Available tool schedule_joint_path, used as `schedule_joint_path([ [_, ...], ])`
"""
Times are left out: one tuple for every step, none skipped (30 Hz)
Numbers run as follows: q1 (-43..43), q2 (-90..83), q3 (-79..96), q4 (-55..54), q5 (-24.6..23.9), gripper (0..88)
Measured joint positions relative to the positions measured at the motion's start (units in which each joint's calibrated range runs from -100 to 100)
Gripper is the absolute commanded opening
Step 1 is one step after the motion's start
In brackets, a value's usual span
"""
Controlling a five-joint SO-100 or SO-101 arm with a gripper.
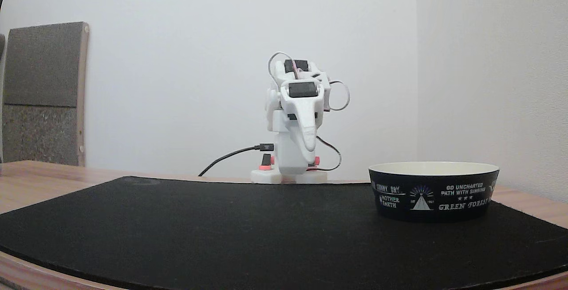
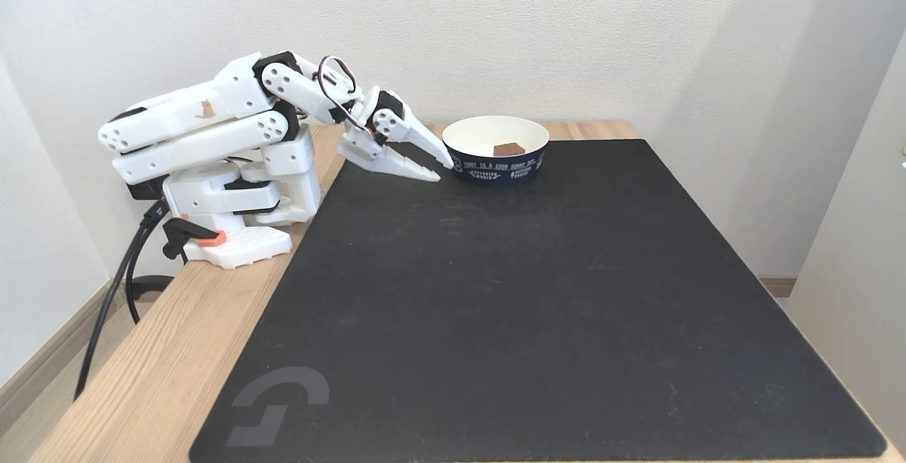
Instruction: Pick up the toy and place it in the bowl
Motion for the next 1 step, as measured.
schedule_joint_path([
  [0.0, 0.0, 0.0, 0.0, 0.0, 9.6],
])
